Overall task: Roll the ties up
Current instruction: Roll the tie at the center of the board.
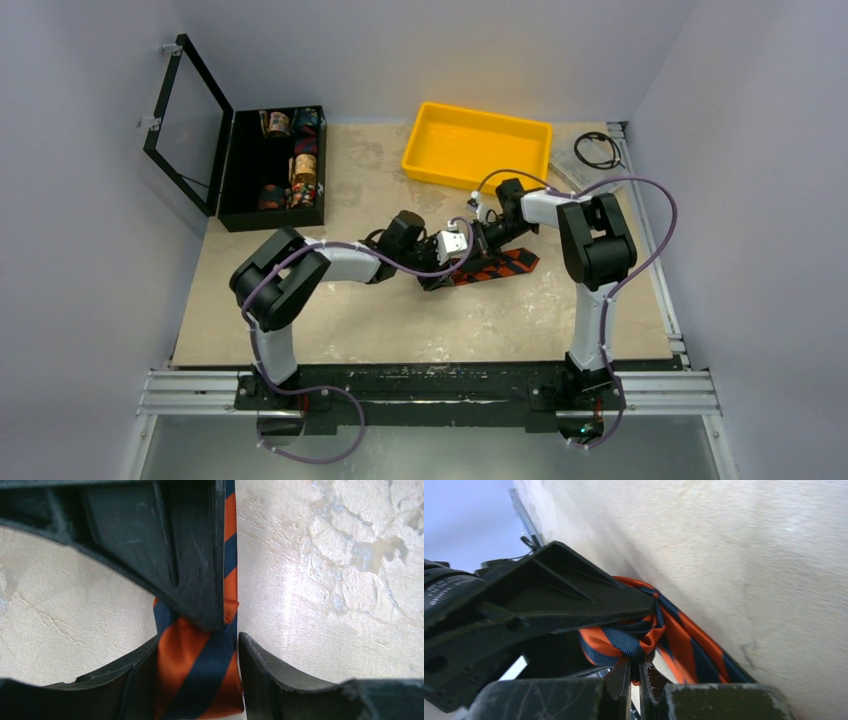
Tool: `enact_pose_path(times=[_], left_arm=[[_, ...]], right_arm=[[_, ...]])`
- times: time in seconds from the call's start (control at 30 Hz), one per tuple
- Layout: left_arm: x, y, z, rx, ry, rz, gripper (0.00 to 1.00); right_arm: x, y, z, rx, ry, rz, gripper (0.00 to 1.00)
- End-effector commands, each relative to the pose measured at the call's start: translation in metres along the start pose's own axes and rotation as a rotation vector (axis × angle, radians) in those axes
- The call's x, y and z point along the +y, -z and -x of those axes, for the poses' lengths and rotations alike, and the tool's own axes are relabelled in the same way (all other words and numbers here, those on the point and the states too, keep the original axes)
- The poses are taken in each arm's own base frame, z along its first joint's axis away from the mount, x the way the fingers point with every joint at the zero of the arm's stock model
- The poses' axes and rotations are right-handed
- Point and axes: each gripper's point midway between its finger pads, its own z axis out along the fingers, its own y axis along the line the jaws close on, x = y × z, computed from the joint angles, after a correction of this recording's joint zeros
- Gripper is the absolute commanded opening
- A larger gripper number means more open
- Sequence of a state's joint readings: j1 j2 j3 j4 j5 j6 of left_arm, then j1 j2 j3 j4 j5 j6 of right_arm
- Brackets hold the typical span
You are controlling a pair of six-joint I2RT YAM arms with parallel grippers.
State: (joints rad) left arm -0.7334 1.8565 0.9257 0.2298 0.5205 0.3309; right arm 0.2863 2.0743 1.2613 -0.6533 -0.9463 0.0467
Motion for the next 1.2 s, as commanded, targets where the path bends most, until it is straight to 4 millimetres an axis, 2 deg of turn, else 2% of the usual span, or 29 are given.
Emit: enact_pose_path(times=[0.0, 0.13, 0.33, 0.57, 0.67, 0.73, 0.83, 0.9, 1.03, 1.17], left_arm=[[0.008, -0.001, 0.019, -0.128, 0.019, 0.022, 0.54], [0.012, -0.010, 0.023, -0.164, -0.006, 0.017, 0.54], [0.004, -0.017, 0.020, -0.181, -0.026, -0.037, 0.54], [0.007, -0.025, 0.027, -0.225, 0.082, -0.027, 0.50], [0.001, -0.034, 0.022, -0.222, 0.093, -0.032, 0.48], [-0.006, -0.039, 0.014, -0.207, 0.089, -0.038, 0.46], [-0.012, -0.043, -0.008, -0.129, 0.019, -0.003, 0.35], [-0.014, -0.042, -0.027, -0.048, -0.027, 0.037, 0.30], [-0.009, -0.028, -0.068, 0.164, -0.035, 0.084, 0.19], [-0.013, -0.017, -0.085, 0.265, -0.025, 0.047, 0.12]], right_arm=[[-0.077, 0.003, -0.008, 0.028, 0.039, -0.351, 0.00], [-0.082, 0.005, -0.003, 0.021, 0.044, -0.384, 0.00], [-0.092, 0.008, 0.001, 0.028, 0.052, -0.436, 0.00], [-0.098, 0.004, -0.007, 0.047, 0.055, -0.459, 0.00], [-0.099, 0.003, -0.004, 0.040, 0.060, -0.465, 0.00], [-0.099, 0.002, -0.003, 0.039, 0.065, -0.467, 0.00], [-0.095, 0.000, -0.003, 0.046, 0.071, -0.440, 0.00], [-0.086, 0.000, 0.000, 0.040, 0.090, -0.400, 0.00], [-0.062, 0.013, 0.004, 0.025, 0.142, -0.327, 0.18], [-0.047, 0.039, 0.002, 0.015, 0.155, -0.263, 0.34]])
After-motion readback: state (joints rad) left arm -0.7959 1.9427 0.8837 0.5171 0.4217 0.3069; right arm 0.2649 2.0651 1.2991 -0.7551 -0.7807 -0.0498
